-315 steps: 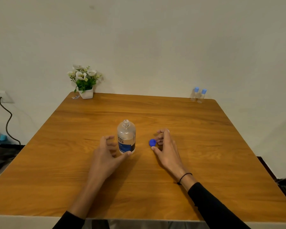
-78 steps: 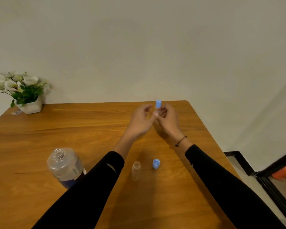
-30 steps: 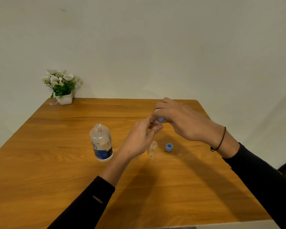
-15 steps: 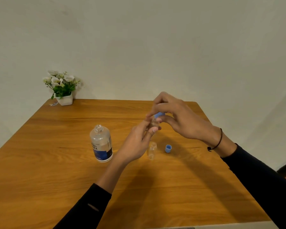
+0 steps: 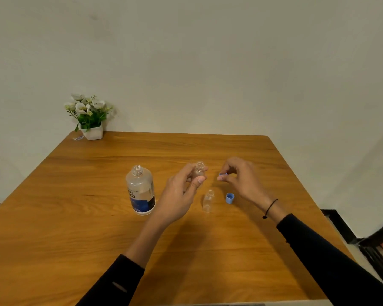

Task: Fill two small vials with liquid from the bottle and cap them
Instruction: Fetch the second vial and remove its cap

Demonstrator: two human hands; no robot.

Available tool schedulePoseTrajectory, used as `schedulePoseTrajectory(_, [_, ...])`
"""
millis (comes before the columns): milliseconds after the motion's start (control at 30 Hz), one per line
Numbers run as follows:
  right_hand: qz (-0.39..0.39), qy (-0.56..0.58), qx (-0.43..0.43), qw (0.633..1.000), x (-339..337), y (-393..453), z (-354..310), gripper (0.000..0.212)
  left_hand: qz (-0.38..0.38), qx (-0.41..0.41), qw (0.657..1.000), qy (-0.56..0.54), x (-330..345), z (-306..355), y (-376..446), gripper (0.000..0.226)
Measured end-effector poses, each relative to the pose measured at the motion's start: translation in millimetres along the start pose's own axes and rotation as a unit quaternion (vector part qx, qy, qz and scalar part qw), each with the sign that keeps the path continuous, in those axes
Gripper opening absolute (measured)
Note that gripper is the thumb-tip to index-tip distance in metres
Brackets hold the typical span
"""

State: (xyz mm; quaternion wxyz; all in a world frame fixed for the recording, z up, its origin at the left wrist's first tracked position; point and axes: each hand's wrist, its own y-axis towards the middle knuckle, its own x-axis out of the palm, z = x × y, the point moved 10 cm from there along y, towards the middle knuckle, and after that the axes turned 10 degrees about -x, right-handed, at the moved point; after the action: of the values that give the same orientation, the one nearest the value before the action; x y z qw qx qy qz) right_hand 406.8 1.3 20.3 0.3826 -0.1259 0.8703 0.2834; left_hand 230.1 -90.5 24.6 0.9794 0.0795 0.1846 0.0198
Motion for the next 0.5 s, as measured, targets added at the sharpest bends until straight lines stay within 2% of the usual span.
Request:
schedulePoseTrajectory(100, [-0.015,-0.007,0.043,0.999,19.6,-2.2,21.9,0.021,0.003,0.004,1.000,0.014,1.0,-1.4,-0.8,0.028])
schedulePoseTrajectory(333, [-0.014,0.070,0.090,0.993,38.9,-1.3,49.6,0.017,0.010,-0.013,1.000,0.021,-2.8,-10.9,-3.0,0.031])
schedulePoseTrajectory(400, [-0.016,0.096,0.101,0.990,40.6,-2.9,54.0,0.026,0.013,-0.015,1.000,0.017,-3.5,-13.4,-4.1,0.031])
schedulePoseTrajectory(500, [-0.024,0.120,0.104,0.987,39.5,-5.3,55.2,0.050,0.019,-0.026,0.999,0.015,-4.5,-19.6,-6.1,0.030])
